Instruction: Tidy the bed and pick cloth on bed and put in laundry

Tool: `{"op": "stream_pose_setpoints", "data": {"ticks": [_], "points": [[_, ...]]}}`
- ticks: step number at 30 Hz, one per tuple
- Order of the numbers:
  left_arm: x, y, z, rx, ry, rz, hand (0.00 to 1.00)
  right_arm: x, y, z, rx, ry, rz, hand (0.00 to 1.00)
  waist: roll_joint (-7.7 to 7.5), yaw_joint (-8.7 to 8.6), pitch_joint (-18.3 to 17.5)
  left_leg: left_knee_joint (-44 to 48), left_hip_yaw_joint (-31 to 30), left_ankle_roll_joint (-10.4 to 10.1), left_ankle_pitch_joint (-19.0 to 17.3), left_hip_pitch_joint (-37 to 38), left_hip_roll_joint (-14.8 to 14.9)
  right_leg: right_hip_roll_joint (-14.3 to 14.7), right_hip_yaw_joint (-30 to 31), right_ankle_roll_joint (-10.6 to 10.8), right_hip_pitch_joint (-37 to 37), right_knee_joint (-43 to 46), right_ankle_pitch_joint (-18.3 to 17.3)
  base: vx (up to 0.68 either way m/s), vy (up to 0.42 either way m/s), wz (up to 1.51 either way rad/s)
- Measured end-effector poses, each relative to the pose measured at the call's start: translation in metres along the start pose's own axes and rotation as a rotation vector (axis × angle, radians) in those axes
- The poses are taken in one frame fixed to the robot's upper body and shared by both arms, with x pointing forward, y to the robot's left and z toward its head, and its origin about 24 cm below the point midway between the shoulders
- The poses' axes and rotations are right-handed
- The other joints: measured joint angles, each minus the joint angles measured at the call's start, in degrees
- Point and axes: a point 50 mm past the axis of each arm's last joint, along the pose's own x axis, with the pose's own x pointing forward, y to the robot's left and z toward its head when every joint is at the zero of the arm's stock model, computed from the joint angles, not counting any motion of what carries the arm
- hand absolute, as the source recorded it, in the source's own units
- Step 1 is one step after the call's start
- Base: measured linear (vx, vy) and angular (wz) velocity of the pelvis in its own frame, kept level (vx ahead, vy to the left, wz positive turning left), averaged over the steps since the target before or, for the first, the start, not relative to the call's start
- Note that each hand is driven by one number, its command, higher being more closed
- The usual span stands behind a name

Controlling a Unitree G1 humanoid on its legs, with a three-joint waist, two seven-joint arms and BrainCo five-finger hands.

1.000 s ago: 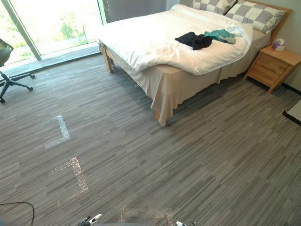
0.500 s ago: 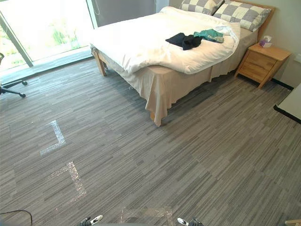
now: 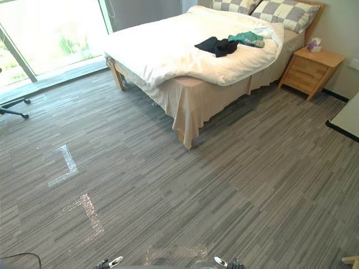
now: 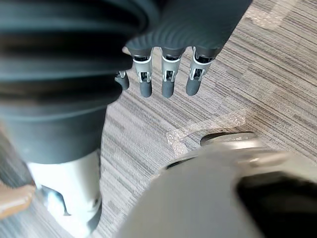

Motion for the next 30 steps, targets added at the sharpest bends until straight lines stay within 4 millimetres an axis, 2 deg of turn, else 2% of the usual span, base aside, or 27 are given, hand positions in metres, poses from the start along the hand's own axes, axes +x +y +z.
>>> {"op": "stream_pose_setpoints", "data": {"ticks": [1, 2, 3, 5, 6, 7, 8, 9, 10, 11, 12, 13, 14, 15, 16, 17, 18, 20, 21, 22, 23, 25, 26, 27, 28, 29, 30], "points": [[0.001, 0.001, 0.004, 0.007, -0.009, 0.001, 0.00, 0.000, -0.001, -0.001, 0.021, 0.002, -0.007, 0.00, 0.23, -0.37, 0.6, 0.0, 0.1, 0.0, -0.3, 0.2, 0.2, -0.6, -0.6, -1.0, -0.7, 1.1, -0.7, 0.05, 0.044, -0.19], [0.000, 0.003, 0.004, 0.018, -0.008, 0.007, 0.00, -0.001, 0.002, -0.005, 0.044, 0.011, -0.003, 0.00, -0.35, -0.97, 0.9, 0.0, 0.5, -0.5, -1.0, 1.4, 1.0, -1.2, -1.3, -1.1, -1.9, 0.6, -1.8, 0.09, 0.033, -0.19], [0.000, 0.005, 0.003, 0.031, -0.004, 0.010, 0.00, -0.001, 0.003, -0.006, 0.057, 0.011, 0.000, 0.00, -0.31, -1.66, 0.9, 0.2, 1.2, -1.3, -1.7, 2.1, 2.3, -1.3, -2.1, -1.2, -3.0, -2.4, -1.8, 0.16, 0.000, -0.31], [0.001, 0.006, 0.006, 0.038, -0.005, 0.007, 0.00, -0.001, 0.004, -0.005, 0.062, 0.010, 0.002, 0.00, -0.37, -2.07, 1.5, 1.9, 2.1, -2.5, -3.4, 2.3, 4.5, -1.1, -4.1, -0.9, -4.7, -8.4, 0.1, 0.23, -0.053, -0.42], [0.002, 0.006, 0.008, 0.040, -0.009, 0.000, 0.00, -0.001, 0.006, -0.006, 0.084, 0.014, 0.011, 0.00, -0.34, -2.07, 2.3, 3.4, 3.7, -4.3, -5.0, 2.7, 6.7, -0.2, -5.5, -1.1, -6.2, -17.2, 5.6, 0.32, -0.083, -0.55], [0.001, 0.008, 0.008, 0.042, -0.010, 0.000, 0.00, -0.001, 0.006, -0.009, 0.090, 0.024, 0.011, 0.00, -0.60, -2.07, 2.4, 4.2, 4.7, -5.7, -5.5, 3.0, 7.3, -0.4, -6.2, -0.4, -7.4, -21.2, 8.6, 0.34, -0.094, -0.61], [0.001, 0.010, 0.009, 0.043, -0.011, 0.004, 0.00, -0.002, 0.005, -0.011, 0.092, 0.032, 0.009, 0.00, -1.12, -2.07, 2.7, 4.5, 5.6, -6.2, -5.9, 3.8, 7.4, -0.6, -6.4, 0.0, -8.6, -23.0, 10.6, 0.35, -0.130, -0.51], [0.001, 0.013, 0.008, 0.045, -0.007, 0.011, 0.00, -0.003, 0.007, -0.015, 0.103, 0.047, 0.012, 0.00, -1.83, -2.51, 3.0, 5.1, 7.7, -8.2, -7.4, 5.4, 7.3, -1.9, -6.6, -0.1, -9.7, -23.9, 12.7, 0.41, -0.187, -0.42], [0.000, 0.013, 0.005, 0.032, -0.002, 0.012, 0.00, -0.006, 0.004, -0.027, 0.118, 0.086, 0.000, 0.00, -1.62, -3.43, 2.9, 5.0, 8.6, -10.1, -9.1, 7.8, 7.7, -2.7, -7.3, -0.8, -9.7, -23.0, 13.0, 0.43, -0.219, -0.29], [0.000, 0.011, 0.004, 0.019, 0.000, 0.009, 0.00, -0.008, 0.002, -0.033, 0.122, 0.107, -0.006, 0.00, -1.09, -3.95, 2.7, 5.1, 9.1, -11.1, -10.1, 8.9, 8.4, -2.5, -7.4, -1.7, -9.9, -21.7, 13.8, 0.52, -0.274, -0.20], [0.000, 0.005, 0.001, -0.012, 0.003, 0.001, 0.00, -0.010, -0.009, -0.037, 0.136, 0.116, -0.030, 0.00, 1.00, -4.70, 2.2, 6.5, 9.7, -12.4, -11.1, 9.8, 10.4, -1.1, -7.9, -3.2, -11.2, -18.1, 14.8, 0.54, -0.299, -0.47], [0.001, -0.001, 0.001, -0.034, -0.006, -0.012, 0.00, -0.010, -0.009, -0.037, 0.159, 0.118, -0.039, 0.00, 2.08, -4.63, 1.8, 14.9, 9.7, -13.3, -9.8, 7.3, 12.9, 0.6, -7.6, -7.0, -12.4, -14.5, 12.7, 0.54, -0.338, -0.64], [0.001, -0.003, 0.005, -0.039, -0.019, -0.014, 0.00, -0.010, -0.009, -0.036, 0.161, 0.117, -0.040, 0.00, 2.37, -4.64, 1.9, 19.7, 8.9, -13.1, -8.4, 5.6, 14.1, 1.5, -7.1, -7.9, -12.1, -14.4, 12.0, 0.51, -0.373, -0.85], [0.002, -0.003, 0.010, -0.050, -0.047, -0.010, 0.00, -0.009, -0.012, -0.032, 0.158, 0.105, -0.048, 0.00, 2.38, -4.77, 1.6, 30.5, 6.9, -11.9, -4.2, 1.6, 16.6, 3.3, -6.0, -9.2, -10.9, -14.7, 10.0, 0.54, -0.372, -0.80], [0.002, -0.007, 0.014, -0.065, -0.079, -0.016, 0.00, -0.009, -0.014, -0.030, 0.145, 0.093, -0.052, 0.00, 3.61, -4.72, 2.0, 43.0, 3.2, -9.7, 1.1, -3.4, 19.3, 5.9, -4.3, -10.1, -7.8, -17.0, 8.3, 0.69, -0.366, -0.83], [0.001, -0.009, 0.014, -0.076, -0.093, -0.020, 0.00, -0.008, -0.016, -0.027, 0.128, 0.083, -0.054, 0.00, 3.70, -4.50, 2.2, 49.9, 1.0, -9.6, 1.3, -6.2, 19.7, 7.3, -3.2, -10.6, -6.1, -18.4, 8.0, 0.73, -0.279, -0.88], [0.001, -0.009, 0.018, -0.112, -0.128, -0.014, 0.00, -0.006, -0.015, -0.021, 0.093, 0.064, -0.046, 0.00, 4.32, -4.18, 2.6, 61.7, -2.9, -10.3, -0.6, -11.3, 18.8, 9.2, -0.8, -11.5, -1.8, -21.3, 7.4, 0.61, -0.200, -0.73], [0.000, -0.008, 0.024, -0.126, -0.165, -0.011, 0.00, -0.004, -0.016, -0.014, 0.048, 0.053, -0.035, 0.00, 3.61, -3.81, 3.1, 70.8, -5.1, -10.1, -3.8, -17.6, 16.1, 9.8, 1.5, -11.6, 4.6, -24.7, 6.6, 0.58, -0.184, -0.70], [-0.001, -0.010, 0.035, -0.129, -0.212, -0.019, 0.00, -0.004, -0.014, -0.011, 0.036, 0.039, -0.027, 0.00, 3.15, -2.88, 3.3, 72.3, -4.8, -9.3, -5.1, -22.5, 14.7, 10.0, 2.6, -11.1, 8.6, -26.9, 6.3, 0.57, -0.176, -0.56], [-0.001, -0.012, 0.042, -0.130, -0.241, -0.026, 0.00, -0.004, -0.012, -0.009, 0.028, 0.028, -0.018, 0.00, 2.74, -2.40, 3.5, 71.7, -4.4, -8.5, -5.8, -24.8, 13.7, 10.0, 3.3, -11.1, 10.2, -27.8, 6.3, 0.66, -0.186, -0.67], [-0.004, -0.022, 0.057, -0.146, -0.306, -0.066, 0.00, -0.002, -0.004, 0.005, -0.003, -0.029, 0.014, 0.00, 1.96, -0.62, 3.6, 63.9, -1.2, -6.6, -7.5, -30.8, 11.6, 9.9, 3.8, -11.0, 13.8, -30.2, 6.3, 0.54, -0.131, -0.63], [-0.004, -0.027, 0.061, -0.167, -0.326, -0.090, 0.00, 0.000, 0.000, 0.017, -0.020, -0.064, 0.039, 0.00, 1.06, 0.11, 4.1, 51.7, 1.8, -6.1, -7.6, -31.5, 9.2, 9.6, 4.5, -10.4, 16.7, -31.4, 5.9, 0.49, -0.077, -0.62], [-0.004, -0.028, 0.065, -0.168, -0.339, -0.094, 0.00, 0.001, 0.007, 0.023, -0.043, -0.087, 0.065, 0.00, 0.54, 0.38, 3.9, 36.7, 6.1, -4.2, -5.7, -30.7, 6.9, 9.4, 5.4, -9.4, 19.2, -32.4, 5.3, 0.56, -0.031, -0.56], [-0.004, -0.028, 0.063, -0.167, -0.331, -0.093, 0.00, 0.001, 0.010, 0.027, -0.069, -0.110, 0.082, 0.00, 0.30, 0.29, 3.5, 23.5, 11.2, -1.8, -1.8, -29.6, 5.1, 9.5, 5.4, -8.1, 22.2, -34.3, 4.5, 0.67, -0.005, -0.49], [-0.004, -0.029, 0.062, -0.173, -0.331, -0.093, 0.00, 0.001, 0.013, 0.028, -0.075, -0.125, 0.090, 0.00, 0.17, 0.36, 3.3, 19.4, 13.7, -0.9, -0.6, -29.6, 4.4, 9.6, 5.3, -7.5, 24.0, -35.4, 3.7, 0.70, 0.038, -0.41], [-0.004, -0.030, 0.062, -0.201, -0.330, -0.096, 0.00, -0.001, 0.014, 0.024, -0.080, -0.135, 0.094, 0.00, -0.51, 0.82, 2.2, 15.8, 19.3, 0.6, 0.2, -30.6, 3.4, 9.4, 5.0, -7.5, 26.7, -37.3, 1.5, 0.73, 0.090, -0.38], [-0.004, -0.028, 0.060, -0.221, -0.324, -0.091, 0.00, -0.003, 0.012, 0.017, -0.092, -0.130, 0.082, 0.00, -0.66, 1.13, 1.0, 14.3, 25.0, 2.9, -0.8, -31.3, 2.7, 9.6, 4.1, -7.1, 28.9, -37.6, -1.0, 0.66, 0.099, -0.28]]}}
